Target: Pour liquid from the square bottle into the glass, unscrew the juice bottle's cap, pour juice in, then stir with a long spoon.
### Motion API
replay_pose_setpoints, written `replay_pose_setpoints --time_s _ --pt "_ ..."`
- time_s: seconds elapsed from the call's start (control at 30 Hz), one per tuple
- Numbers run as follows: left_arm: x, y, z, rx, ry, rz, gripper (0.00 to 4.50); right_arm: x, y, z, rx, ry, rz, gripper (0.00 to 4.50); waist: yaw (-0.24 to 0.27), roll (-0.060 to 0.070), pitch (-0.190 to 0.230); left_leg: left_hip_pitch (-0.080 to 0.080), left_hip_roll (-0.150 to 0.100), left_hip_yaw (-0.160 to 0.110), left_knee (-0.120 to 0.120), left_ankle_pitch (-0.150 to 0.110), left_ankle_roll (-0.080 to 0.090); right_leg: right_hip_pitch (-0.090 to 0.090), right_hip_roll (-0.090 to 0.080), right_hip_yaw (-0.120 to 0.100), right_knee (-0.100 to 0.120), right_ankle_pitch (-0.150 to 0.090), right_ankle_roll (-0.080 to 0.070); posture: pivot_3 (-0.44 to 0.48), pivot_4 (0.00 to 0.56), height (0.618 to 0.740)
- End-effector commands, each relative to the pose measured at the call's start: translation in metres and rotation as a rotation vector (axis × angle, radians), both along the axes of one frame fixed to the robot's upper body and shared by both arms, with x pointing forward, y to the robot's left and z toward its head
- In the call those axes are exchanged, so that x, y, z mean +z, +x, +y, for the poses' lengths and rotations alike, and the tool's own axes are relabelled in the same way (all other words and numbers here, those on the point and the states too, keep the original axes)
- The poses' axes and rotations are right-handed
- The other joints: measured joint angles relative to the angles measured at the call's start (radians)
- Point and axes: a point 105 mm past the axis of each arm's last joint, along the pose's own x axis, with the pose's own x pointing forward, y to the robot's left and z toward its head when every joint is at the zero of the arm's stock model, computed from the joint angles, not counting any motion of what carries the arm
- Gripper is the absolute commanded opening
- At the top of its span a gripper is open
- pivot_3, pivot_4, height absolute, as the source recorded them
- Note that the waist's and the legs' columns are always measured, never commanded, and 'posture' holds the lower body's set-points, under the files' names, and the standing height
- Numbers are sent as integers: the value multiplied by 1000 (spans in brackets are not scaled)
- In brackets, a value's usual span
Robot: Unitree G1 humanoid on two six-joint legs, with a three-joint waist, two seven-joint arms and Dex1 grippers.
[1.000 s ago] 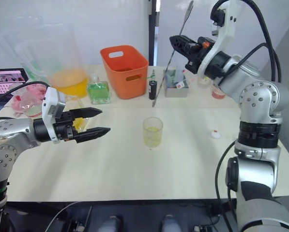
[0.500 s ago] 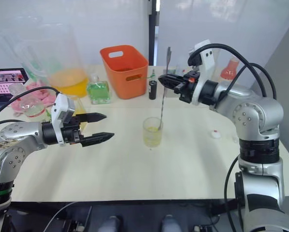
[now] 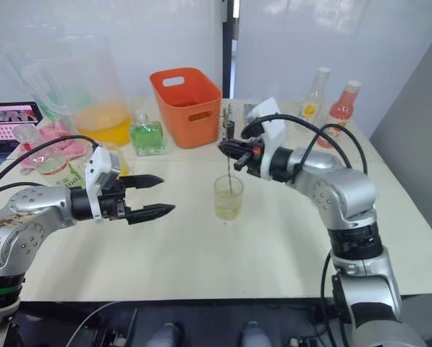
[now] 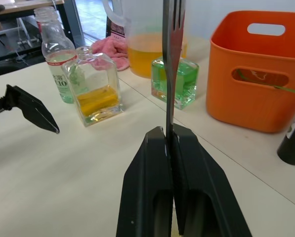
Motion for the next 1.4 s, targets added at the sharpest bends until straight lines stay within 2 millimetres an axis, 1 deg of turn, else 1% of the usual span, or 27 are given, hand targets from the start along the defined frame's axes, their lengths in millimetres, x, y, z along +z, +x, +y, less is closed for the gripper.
replay_pose_setpoints --time_s 0.03,0.13,0.2,0.33,0.5,0.57,0.63,0.83,0.93,1.0,1.1,1.2,1.3,1.4 --pt "7 -3 -2 -7 3 -35 4467 15 -3 3 4 57 -73 0 0 0 0 0 0 0 0 0 0 0 0 0 0 0 0 0 150 740" --pt "7 -3 -3 -6 3 -37 4467 15 7 1 -54 11 -138 0 0 0 0 0 0 0 0 0 0 0 0 0 1 0 0 0 150 740" --pt "6 -2 -3 -6 4 -38 4467 14 10 1 -67 4 -155 0 0 0 0 0 0 0 0 0 0 0 0 0 1 0 0 0 150 740" --pt "6 -2 -4 -8 4 -39 4467 15 12 1 -70 23 -162 0 1 0 0 0 0 0 0 0 0 0 0 0 1 0 0 0 150 740" --pt "6 -1 -4 -9 6 -44 4467 11 14 1 -79 -47 -193 0 1 0 0 0 0 0 0 0 0 0 0 0 1 0 0 0 150 740" --pt "5 -1 -5 -11 7 -44 4467 -4 -6 12 57 -93 -126 0 1 0 0 0 0 0 0 0 0 0 0 0 1 0 0 0 150 740" --pt "5 -1 -5 -16 9 -45 4467 -11 -19 17 128 -115 -89 0 2 0 0 1 0 0 0 0 0 1 0 0 1 0 0 0 150 740" --pt "4 -3 -6 -25 11 -43 4467 -10 -29 19 170 -111 -66 0 1 0 0 1 0 0 1 0 0 1 1 0 1 0 0 0 150 740" --pt "3 -4 -8 -37 9 -39 4467 -8 -34 23 210 -63 -40 0 1 0 0 2 0 0 1 0 0 1 1 0 1 0 0 0 150 740" --pt "3 -5 -10 -42 7 -37 4467 -4 -31 24 183 7 -49 0 1 0 0 1 0 0 1 0 0 1 1 0 1 0 0 0 150 740" --pt "2 -5 -11 -44 6 -37 4467 2 -19 22 109 40 -92 0 -1 0 0 1 1 -1 1 0 0 1 1 0 1 0 0 0 150 740" --pt "2 -6 -11 -44 7 -37 4467 1 -7 18 38 4 -140 0 0 0 0 1 1 -1 1 0 0 1 1 0 2 0 0 0 150 740" --pt "2 -6 -11 -44 8 -37 4467 1 -4 16 22 1 -154 0 3 0 0 1 1 0 2 0 0 1 1 0 2 0 0 0 150 740" --pt "2 -6 -12 -45 9 -37 4467 -2 -2 13 17 -51 -167 0 4 0 0 1 1 -1 2 0 0 1 1 0 2 0 0 0 150 740"
